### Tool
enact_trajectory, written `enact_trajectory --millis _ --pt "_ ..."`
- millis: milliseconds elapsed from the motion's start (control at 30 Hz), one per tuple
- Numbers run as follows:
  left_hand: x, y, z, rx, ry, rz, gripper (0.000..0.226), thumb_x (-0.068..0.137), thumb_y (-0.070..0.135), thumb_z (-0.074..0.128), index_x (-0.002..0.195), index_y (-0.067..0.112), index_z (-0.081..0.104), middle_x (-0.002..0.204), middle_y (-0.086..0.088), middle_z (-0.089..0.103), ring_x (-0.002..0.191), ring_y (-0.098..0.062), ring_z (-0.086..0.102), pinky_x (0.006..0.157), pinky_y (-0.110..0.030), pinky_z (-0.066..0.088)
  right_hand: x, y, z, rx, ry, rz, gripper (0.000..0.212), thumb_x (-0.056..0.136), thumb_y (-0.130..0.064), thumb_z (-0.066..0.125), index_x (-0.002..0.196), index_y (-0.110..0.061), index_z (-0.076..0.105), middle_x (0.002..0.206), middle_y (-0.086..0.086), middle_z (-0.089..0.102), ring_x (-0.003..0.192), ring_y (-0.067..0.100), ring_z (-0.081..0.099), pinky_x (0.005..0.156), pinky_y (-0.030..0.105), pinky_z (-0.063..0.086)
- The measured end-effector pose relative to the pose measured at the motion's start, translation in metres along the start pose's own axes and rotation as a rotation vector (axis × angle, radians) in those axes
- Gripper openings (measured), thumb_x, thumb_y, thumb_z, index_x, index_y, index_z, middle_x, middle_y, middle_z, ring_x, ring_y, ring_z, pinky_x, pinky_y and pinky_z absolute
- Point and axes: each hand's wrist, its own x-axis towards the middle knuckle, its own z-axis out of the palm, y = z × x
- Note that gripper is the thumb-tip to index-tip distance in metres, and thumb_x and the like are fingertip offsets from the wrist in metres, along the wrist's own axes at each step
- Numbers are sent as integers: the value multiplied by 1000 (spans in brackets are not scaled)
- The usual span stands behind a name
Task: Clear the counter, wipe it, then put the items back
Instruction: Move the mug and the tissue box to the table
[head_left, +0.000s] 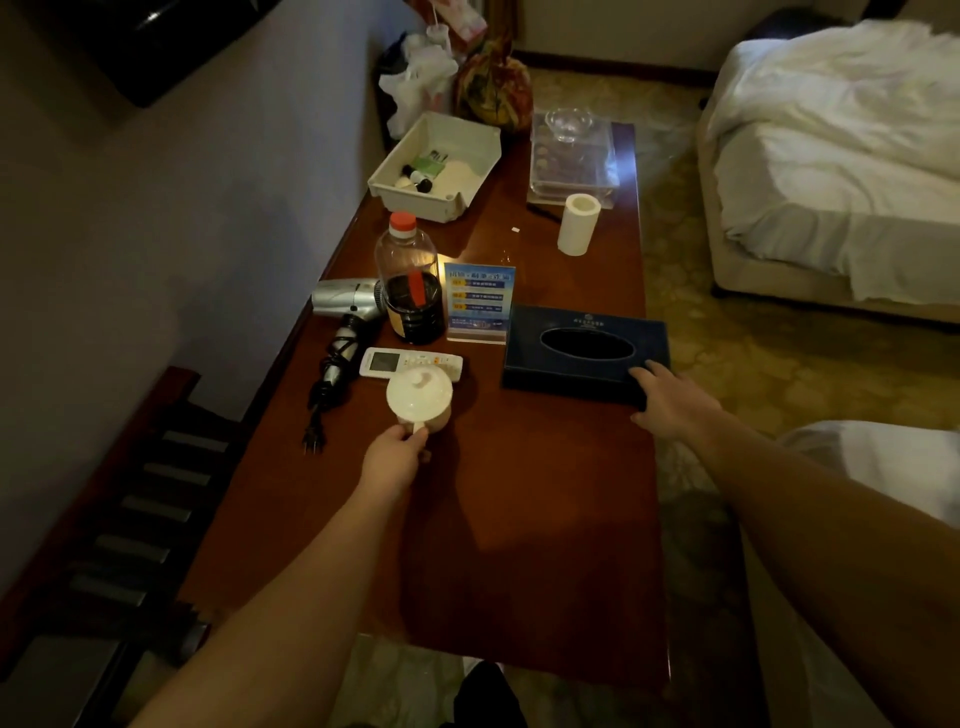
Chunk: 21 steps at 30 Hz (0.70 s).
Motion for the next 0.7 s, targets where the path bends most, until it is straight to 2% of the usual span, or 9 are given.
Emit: enact_trajectory --millis 133,267,367,467,567,633,700 --pt "0 7 10 40 -9 5 34 99 26 54 130 12 56 106 -3 65 82 -11 63 68 -26 47 -7 -2 -4 -17 -27 -7 74 93 -33 56 153 -21 15 160 5 13 141 32 26 107 43 39" --pt "-3 11 4 91 6 4 36 96 31 58 127 12 57 100 -1 65 85 -15 62 75 -33 51 -17 -3 -9 43 -23 -21 71 93 -29 55 152 -17 18 156 8 22 135 31 36 104 41 42" --pt "-15 13 -7 137 48 0 41 94 37 59 127 12 54 105 -3 62 92 -20 61 83 -38 53 -32 -6 -16 99 13 -25 63 93 -30 53 149 -16 27 147 9 35 128 30 44 100 38 43" --pt "-39 17 -20 134 103 10 45 96 41 54 132 14 52 113 -5 60 101 -22 59 83 -36 51 -55 -11 -24 134 8 -50 49 96 -34 51 140 -14 43 135 8 51 117 24 53 90 31 45" --pt "-73 20 -46 23 180 6 45 98 41 52 135 18 50 123 -7 58 111 -24 56 88 -37 46 -86 -20 -32 234 47 -95 37 95 -38 53 126 -18 58 123 4 60 109 20 56 83 26 42" --pt "-98 18 -70 -17 217 35 42 97 40 53 131 17 54 120 -7 60 108 -24 58 88 -38 47 -112 -29 -37 278 58 -133 37 95 -41 53 125 -20 59 121 3 60 106 18 56 82 26 41" --pt "-127 10 -96 -19 247 79 38 97 40 54 124 13 60 113 -7 63 101 -23 59 88 -40 48 -141 -40 -39 278 79 -191 36 96 -41 53 125 -21 58 111 -1 61 89 12 57 71 25 42"
